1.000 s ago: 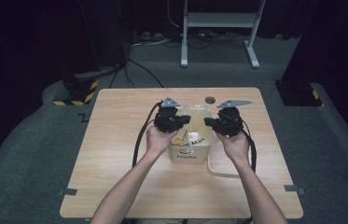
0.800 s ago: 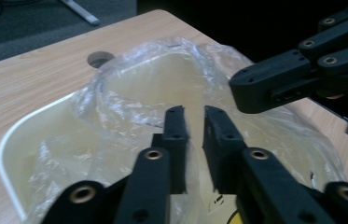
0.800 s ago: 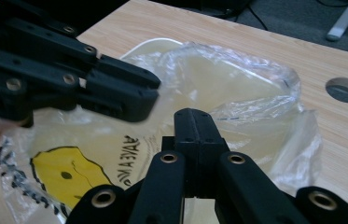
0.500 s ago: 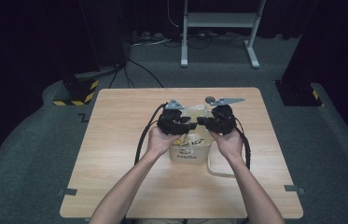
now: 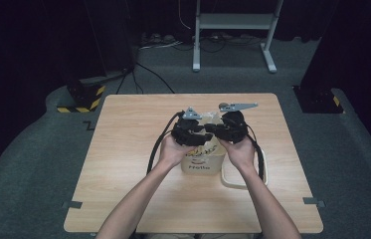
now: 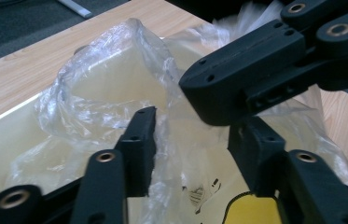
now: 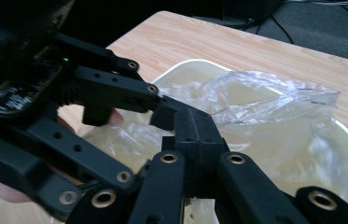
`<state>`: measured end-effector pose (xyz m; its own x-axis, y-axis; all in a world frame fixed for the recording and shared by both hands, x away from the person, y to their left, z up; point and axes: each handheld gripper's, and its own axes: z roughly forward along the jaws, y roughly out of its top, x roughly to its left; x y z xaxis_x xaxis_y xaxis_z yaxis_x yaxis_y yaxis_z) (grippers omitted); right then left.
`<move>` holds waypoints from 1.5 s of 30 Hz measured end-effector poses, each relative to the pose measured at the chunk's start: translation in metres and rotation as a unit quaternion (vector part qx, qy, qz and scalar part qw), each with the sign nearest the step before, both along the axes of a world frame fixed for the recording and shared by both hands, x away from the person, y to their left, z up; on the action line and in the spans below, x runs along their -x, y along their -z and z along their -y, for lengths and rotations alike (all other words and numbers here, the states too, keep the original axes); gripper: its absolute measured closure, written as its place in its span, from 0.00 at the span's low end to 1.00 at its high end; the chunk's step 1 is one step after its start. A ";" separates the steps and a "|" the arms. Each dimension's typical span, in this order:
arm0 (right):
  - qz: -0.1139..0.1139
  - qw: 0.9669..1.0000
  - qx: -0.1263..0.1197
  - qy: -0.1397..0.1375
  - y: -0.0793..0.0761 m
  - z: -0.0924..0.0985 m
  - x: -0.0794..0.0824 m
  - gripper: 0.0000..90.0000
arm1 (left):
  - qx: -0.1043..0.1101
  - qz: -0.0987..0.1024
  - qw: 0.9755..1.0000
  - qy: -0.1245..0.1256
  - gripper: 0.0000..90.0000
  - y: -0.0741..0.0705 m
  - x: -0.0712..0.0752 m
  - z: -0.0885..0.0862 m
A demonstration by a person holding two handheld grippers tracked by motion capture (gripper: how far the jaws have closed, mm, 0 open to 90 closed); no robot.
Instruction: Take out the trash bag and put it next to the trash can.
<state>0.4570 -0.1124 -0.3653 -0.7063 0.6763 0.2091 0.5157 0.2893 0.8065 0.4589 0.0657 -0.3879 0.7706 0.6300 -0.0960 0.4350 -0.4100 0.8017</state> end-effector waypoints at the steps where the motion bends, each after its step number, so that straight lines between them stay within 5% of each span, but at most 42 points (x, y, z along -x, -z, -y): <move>1: 0.000 1.000 -0.001 -0.001 0.000 -0.001 0.000 1.00 | -0.004 0.003 1.000 0.002 0.67 0.000 0.000 0.001; 12: -0.006 1.000 -0.019 0.009 0.005 0.004 0.000 0.94 | -0.044 0.012 0.999 0.007 0.97 0.001 0.002 0.008; 23: 0.022 0.998 0.002 0.061 0.010 0.024 0.006 0.65 | -0.045 0.007 0.999 -0.010 0.99 -0.001 0.001 0.005; 28: 0.030 0.996 -0.008 0.080 0.013 0.039 0.013 0.53 | -0.037 0.005 0.999 -0.014 0.99 -0.003 0.001 0.002; 37: 0.049 0.993 -0.029 0.102 0.015 0.064 0.023 0.45 | -0.030 0.004 0.999 -0.015 0.99 -0.007 0.001 0.002; 45: 0.054 0.991 -0.023 0.122 0.028 0.083 0.031 0.45 | -0.015 0.003 1.000 -0.025 0.99 -0.011 0.001 -0.004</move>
<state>0.4262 -0.1954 -0.3937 -0.5436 0.8209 0.1750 0.4748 0.1289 0.8706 0.4578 0.0698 -0.3768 0.7387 0.6702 -0.0717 0.4503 -0.4116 0.7923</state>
